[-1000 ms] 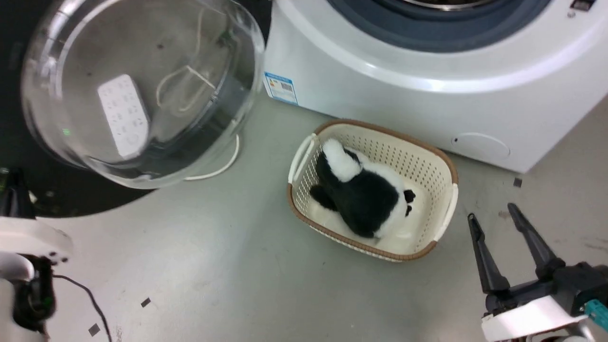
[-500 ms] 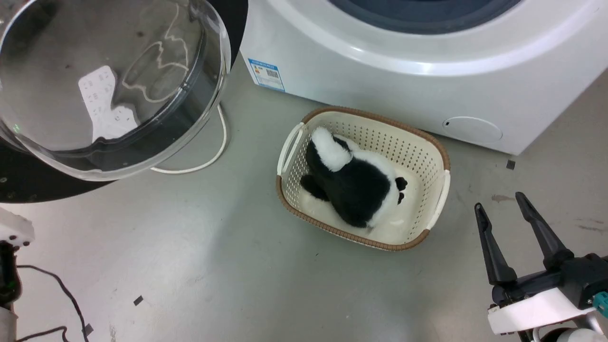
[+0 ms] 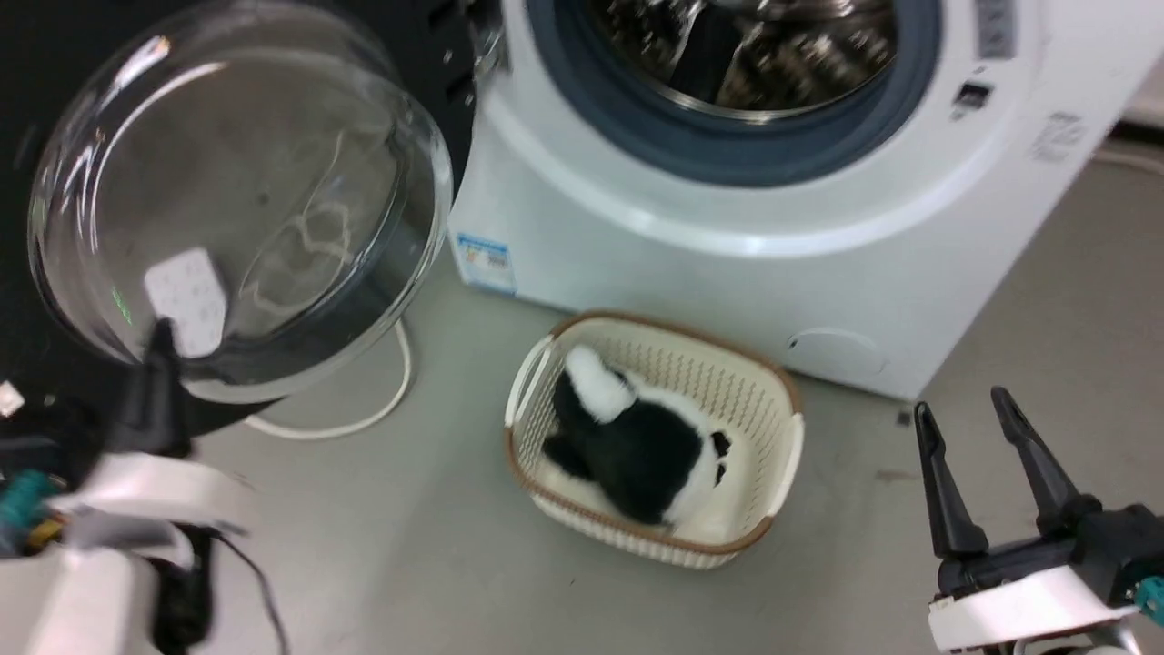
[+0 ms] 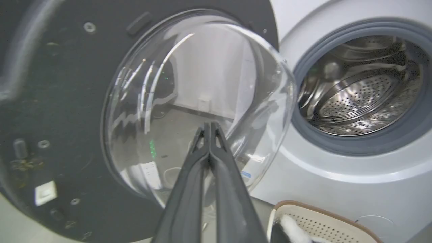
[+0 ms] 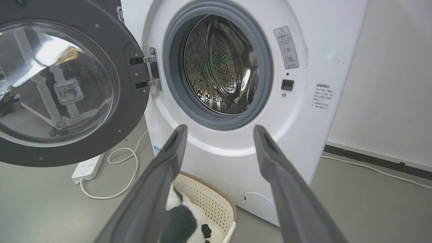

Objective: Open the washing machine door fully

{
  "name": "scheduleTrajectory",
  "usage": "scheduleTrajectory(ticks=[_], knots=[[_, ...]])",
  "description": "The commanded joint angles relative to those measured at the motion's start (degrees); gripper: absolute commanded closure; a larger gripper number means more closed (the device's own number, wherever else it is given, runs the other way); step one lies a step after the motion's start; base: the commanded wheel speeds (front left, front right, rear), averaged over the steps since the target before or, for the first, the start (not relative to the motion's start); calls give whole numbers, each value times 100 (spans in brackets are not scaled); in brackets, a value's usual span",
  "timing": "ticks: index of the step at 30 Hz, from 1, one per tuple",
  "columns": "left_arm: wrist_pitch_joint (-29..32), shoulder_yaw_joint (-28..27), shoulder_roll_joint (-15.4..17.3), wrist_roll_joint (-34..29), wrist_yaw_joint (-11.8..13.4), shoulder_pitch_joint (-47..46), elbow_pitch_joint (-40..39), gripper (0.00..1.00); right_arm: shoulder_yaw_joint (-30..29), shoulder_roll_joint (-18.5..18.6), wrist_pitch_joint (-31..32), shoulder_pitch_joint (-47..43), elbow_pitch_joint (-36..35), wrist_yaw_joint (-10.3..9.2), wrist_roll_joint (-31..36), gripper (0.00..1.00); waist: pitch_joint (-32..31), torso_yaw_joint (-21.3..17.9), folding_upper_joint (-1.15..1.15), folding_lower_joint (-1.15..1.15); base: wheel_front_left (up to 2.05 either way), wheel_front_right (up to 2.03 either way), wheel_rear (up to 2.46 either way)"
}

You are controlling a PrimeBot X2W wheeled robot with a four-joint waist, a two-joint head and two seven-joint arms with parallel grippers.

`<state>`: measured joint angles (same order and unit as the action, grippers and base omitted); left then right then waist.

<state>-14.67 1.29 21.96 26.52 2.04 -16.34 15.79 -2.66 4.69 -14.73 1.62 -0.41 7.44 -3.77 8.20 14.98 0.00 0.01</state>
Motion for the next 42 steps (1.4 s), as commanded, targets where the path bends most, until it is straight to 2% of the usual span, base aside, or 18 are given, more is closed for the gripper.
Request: scheduleTrajectory(ticks=[1,2,8,19,28,42], knots=[[-29,137,-217,-118,114,442,-529,50,-33,-85,-24,-120,-70,5,53,0,-387,-326,0,-1,0,0,0],[-30,187,-294,-151,159,570,-702,0,-42,-101,-25,-150,-95,5,57,0,-439,-386,0,-1,0,0,0],[-26,555,-660,-321,364,1224,-1384,0,-50,-159,-26,-352,-167,5,60,0,-643,-716,0,-1,0,0,0],[-27,1155,-982,-779,540,1959,-1538,0,2,-179,-27,-615,-134,5,19,0,-795,-1206,0,-1,0,0,0],[-30,1418,-1089,-1000,562,2059,-1374,0,-10,-180,-27,-668,-6,5,-135,0,-799,-1318,0,-1,0,0,0],[-32,1319,-1163,-1073,609,2013,-1343,0,-14,-180,-27,-619,42,5,-119,0,-810,-1310,0,-1,0,0,0]])
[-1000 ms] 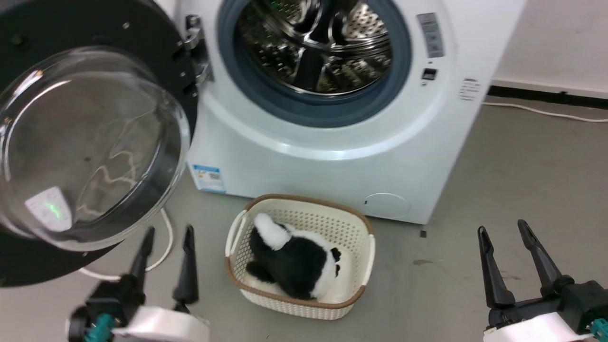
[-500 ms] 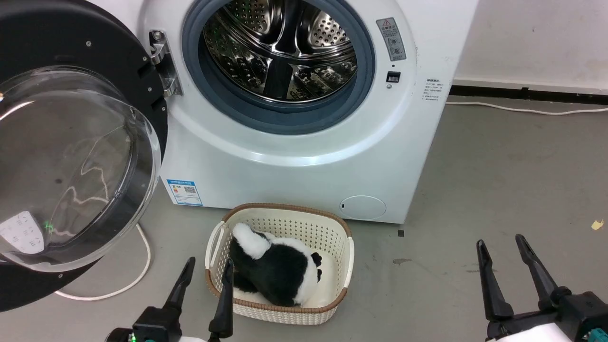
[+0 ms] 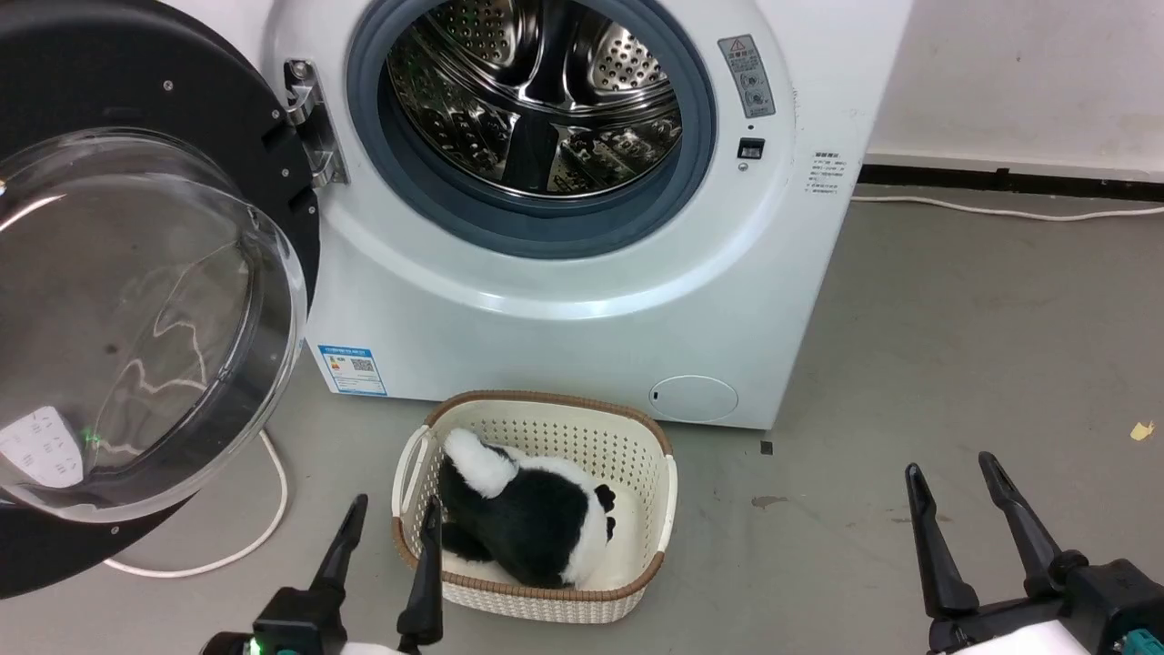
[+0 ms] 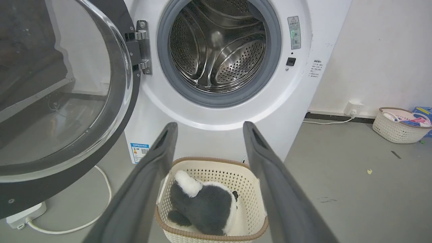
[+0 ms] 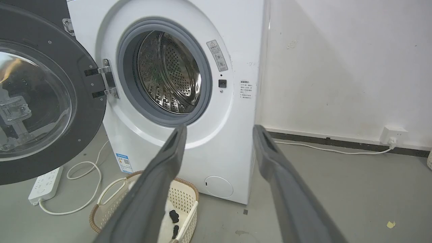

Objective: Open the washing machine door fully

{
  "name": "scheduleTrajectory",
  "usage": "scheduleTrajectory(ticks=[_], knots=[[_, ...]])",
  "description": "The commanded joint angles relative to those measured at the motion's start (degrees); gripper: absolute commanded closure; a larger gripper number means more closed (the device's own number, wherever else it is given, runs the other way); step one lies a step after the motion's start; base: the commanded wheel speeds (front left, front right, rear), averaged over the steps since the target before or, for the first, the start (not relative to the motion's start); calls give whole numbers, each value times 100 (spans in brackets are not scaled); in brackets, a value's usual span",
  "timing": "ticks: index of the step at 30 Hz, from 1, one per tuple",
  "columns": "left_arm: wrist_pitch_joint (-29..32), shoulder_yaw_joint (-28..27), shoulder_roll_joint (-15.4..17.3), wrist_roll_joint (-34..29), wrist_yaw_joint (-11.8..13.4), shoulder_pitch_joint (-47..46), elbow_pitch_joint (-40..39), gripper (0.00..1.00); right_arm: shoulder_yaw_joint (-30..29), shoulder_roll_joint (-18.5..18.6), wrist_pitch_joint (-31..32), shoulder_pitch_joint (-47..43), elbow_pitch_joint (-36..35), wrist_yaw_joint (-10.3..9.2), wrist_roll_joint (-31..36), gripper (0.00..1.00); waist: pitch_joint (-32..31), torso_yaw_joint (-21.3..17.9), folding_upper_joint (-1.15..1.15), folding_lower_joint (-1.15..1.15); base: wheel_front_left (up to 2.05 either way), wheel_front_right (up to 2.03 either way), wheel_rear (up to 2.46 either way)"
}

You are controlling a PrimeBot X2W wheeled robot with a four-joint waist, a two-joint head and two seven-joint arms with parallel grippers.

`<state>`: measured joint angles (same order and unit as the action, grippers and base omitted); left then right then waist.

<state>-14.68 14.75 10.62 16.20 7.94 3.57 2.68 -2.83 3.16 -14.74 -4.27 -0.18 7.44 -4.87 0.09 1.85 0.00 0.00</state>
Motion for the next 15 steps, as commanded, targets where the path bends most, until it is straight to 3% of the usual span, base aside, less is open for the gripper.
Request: scheduleTrajectory(ticks=[1,2,15], knots=[[-31,-49,-46,-44,15,22,-80,0,3,-28,-26,-32,21,5,-12,0,1,5,0,0,0,0,0],[1,-49,-50,-7,1,0,-80,100,4,0,1,1,4,0,-1,100,1,4,0,0,0,0,0],[167,-199,-134,-176,-85,-44,-99,100,31,-2,162,48,4,0,53,100,-1,-17,0,0,0,0,0]])
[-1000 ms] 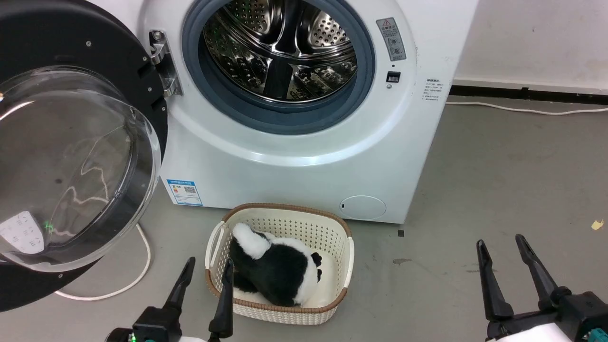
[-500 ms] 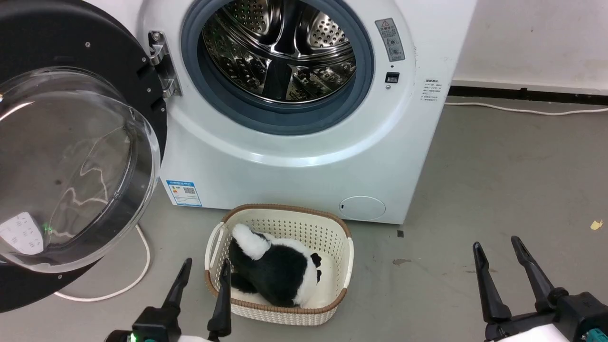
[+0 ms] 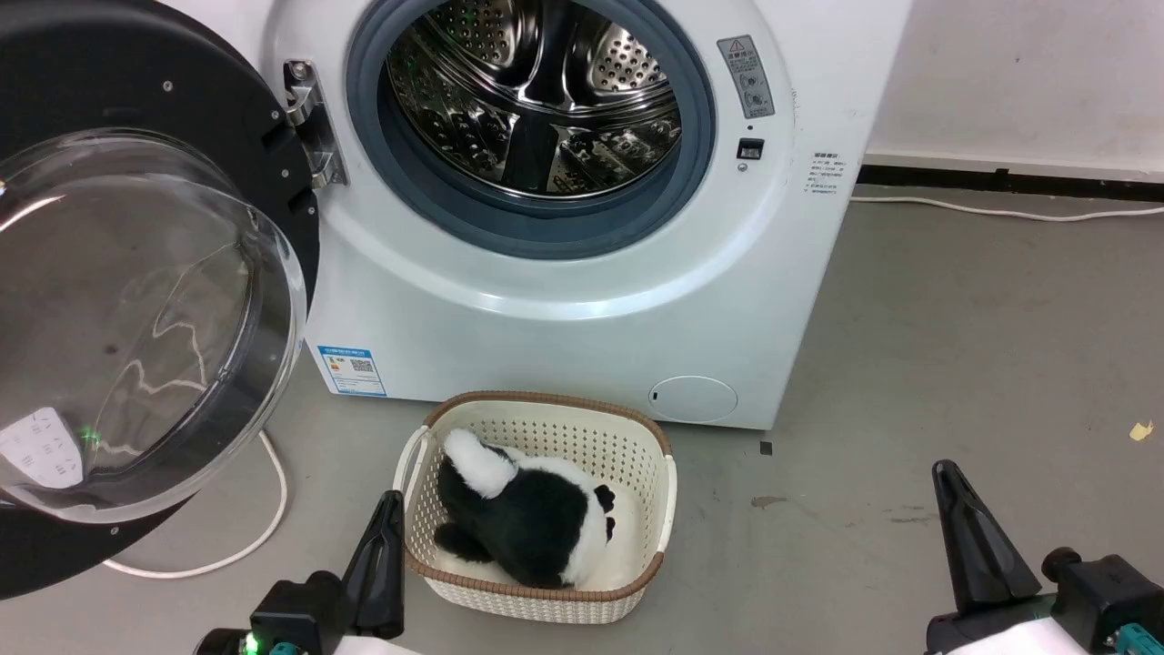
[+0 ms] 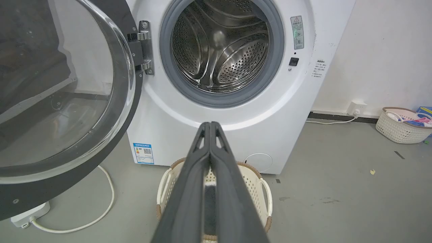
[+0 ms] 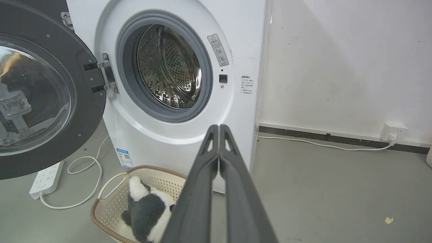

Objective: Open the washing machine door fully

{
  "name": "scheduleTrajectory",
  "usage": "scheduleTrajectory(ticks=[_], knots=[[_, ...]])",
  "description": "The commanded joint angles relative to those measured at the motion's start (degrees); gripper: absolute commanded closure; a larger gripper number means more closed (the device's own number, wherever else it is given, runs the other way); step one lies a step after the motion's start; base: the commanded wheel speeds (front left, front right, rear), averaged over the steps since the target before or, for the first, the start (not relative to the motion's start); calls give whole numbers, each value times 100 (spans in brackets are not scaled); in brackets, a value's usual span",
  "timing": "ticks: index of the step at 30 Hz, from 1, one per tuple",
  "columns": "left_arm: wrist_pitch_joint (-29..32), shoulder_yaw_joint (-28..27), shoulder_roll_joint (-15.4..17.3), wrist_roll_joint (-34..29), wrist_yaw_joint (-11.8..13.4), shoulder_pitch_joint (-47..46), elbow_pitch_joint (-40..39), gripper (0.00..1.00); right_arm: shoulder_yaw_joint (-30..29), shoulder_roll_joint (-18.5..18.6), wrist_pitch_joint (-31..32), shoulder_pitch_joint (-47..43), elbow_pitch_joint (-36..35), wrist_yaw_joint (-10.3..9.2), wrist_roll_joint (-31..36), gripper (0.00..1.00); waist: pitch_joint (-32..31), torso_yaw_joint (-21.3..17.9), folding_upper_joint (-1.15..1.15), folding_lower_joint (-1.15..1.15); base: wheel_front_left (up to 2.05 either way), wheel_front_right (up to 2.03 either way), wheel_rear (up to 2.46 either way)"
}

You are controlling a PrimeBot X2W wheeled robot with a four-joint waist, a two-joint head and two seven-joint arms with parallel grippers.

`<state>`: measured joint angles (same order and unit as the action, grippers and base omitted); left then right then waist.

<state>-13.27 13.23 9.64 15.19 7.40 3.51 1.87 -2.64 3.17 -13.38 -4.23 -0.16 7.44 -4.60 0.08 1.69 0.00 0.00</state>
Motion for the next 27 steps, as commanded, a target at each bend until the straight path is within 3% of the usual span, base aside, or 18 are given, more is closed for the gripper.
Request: scheduleTrajectory(ticks=[1,27], knots=[[37,-59,-42,-88,-38,-40,-20,100,14,-3,37,47,2,1,29,100,0,-3,0,0,0,0,0],[387,-402,-214,-476,-228,-125,-65,100,82,-10,390,149,6,2,146,100,-2,-48,0,0,0,0,0]])
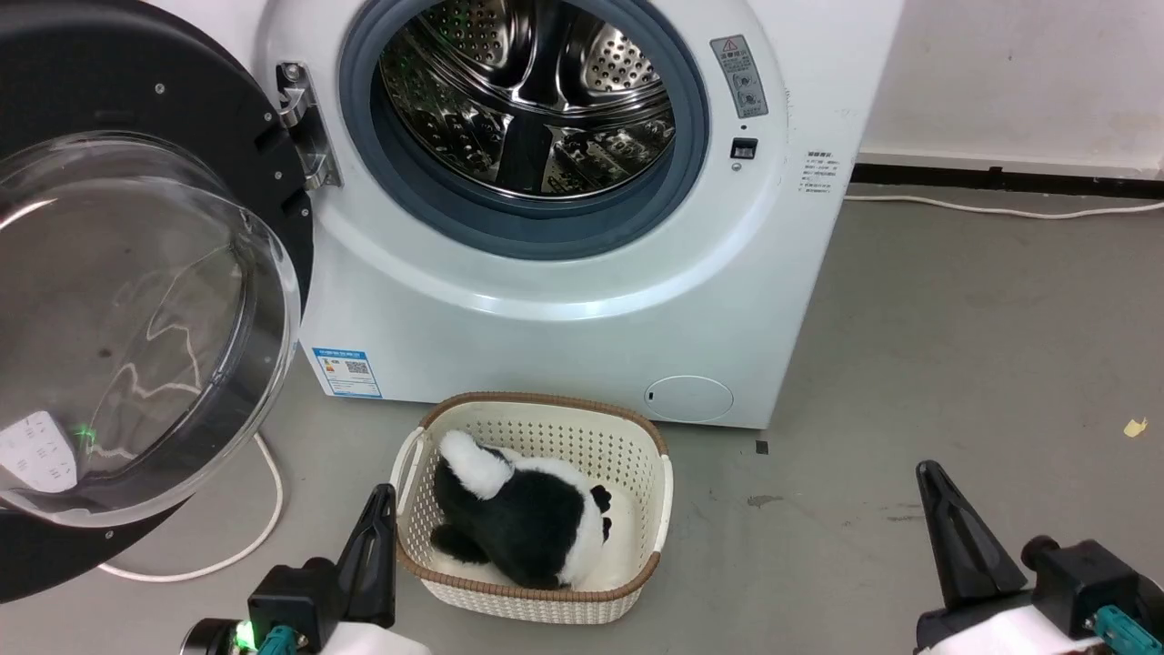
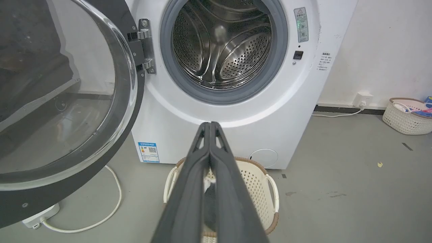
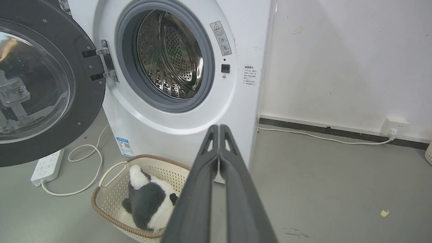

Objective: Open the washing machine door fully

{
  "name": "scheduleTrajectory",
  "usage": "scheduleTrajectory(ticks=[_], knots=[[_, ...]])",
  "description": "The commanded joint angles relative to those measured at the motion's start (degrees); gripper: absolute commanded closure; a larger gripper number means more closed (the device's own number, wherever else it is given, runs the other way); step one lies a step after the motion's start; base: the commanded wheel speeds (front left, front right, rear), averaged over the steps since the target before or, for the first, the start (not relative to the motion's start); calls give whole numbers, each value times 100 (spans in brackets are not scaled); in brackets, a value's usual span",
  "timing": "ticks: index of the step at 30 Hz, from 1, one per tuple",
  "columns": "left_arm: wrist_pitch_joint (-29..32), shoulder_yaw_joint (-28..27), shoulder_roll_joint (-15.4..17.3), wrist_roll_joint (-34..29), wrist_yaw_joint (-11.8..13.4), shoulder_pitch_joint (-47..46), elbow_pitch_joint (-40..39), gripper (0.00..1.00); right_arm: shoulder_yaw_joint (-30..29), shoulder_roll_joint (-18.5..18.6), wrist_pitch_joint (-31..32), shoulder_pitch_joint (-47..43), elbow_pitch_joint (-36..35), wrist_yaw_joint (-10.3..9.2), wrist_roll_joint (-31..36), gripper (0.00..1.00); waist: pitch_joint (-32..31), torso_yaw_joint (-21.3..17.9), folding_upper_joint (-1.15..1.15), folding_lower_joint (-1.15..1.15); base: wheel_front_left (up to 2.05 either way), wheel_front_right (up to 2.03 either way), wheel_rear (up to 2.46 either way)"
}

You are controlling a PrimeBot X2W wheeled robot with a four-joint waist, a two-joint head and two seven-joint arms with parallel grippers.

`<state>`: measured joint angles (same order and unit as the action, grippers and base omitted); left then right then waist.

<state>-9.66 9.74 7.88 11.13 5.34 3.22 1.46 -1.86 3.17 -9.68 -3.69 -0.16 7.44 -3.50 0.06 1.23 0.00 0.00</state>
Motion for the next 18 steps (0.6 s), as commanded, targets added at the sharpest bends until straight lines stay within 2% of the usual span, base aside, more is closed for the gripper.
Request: scheduleTrajectory(ticks=[1,18], knots=[[38,-64,-44,-84,-29,-98,-25,100,6,-11,33,98,6,2,40,100,0,-3,0,0,0,0,0],[236,-258,-141,-303,-137,-146,-51,100,45,-15,232,156,8,2,106,100,-1,-29,0,0,0,0,0]])
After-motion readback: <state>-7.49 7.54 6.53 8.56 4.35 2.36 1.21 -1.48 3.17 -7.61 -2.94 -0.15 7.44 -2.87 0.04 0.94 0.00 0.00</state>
